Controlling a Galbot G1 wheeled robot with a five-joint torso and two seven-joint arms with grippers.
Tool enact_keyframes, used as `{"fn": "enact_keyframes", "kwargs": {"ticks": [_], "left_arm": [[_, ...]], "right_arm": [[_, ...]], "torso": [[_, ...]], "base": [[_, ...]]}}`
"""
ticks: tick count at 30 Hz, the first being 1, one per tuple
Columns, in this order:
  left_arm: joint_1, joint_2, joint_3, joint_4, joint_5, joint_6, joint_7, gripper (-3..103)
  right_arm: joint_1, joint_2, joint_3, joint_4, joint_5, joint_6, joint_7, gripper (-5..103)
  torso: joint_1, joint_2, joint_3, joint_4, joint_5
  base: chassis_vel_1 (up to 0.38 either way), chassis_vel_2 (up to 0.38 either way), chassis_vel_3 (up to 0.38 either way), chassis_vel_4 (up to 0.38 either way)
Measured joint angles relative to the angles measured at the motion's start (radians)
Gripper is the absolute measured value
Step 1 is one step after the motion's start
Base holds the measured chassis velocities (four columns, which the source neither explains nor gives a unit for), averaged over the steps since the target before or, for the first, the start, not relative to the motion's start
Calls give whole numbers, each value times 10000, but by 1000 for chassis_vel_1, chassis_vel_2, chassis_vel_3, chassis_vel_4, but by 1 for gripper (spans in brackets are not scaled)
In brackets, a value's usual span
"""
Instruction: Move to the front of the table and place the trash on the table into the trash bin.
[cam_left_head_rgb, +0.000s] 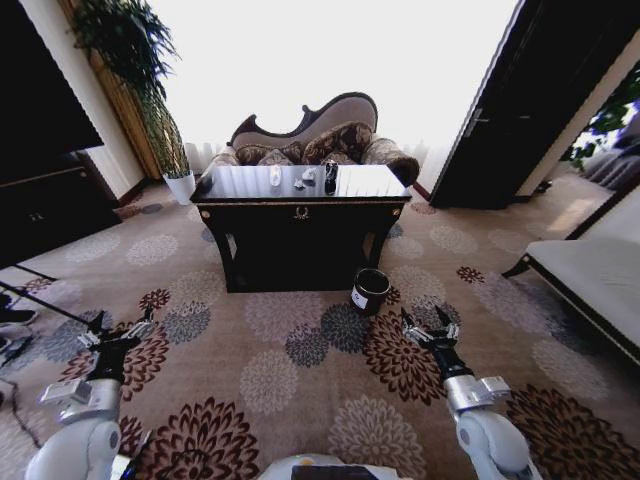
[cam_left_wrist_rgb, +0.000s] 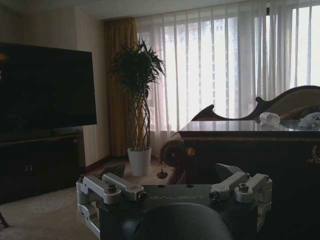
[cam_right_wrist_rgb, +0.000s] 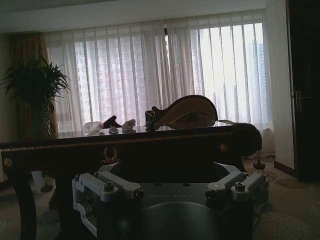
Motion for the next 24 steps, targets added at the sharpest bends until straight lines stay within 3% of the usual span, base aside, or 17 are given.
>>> {"fn": "enact_keyframes", "kwargs": {"ticks": [24], "left_arm": [[73,-47,-63,-251,7,17,78,100]], "right_arm": [[9,75,-23,163,181,-52,-171,100]], "torso": [[-2,1,-1,-1,1]], "base": [[-12,8,9,-9]]}}
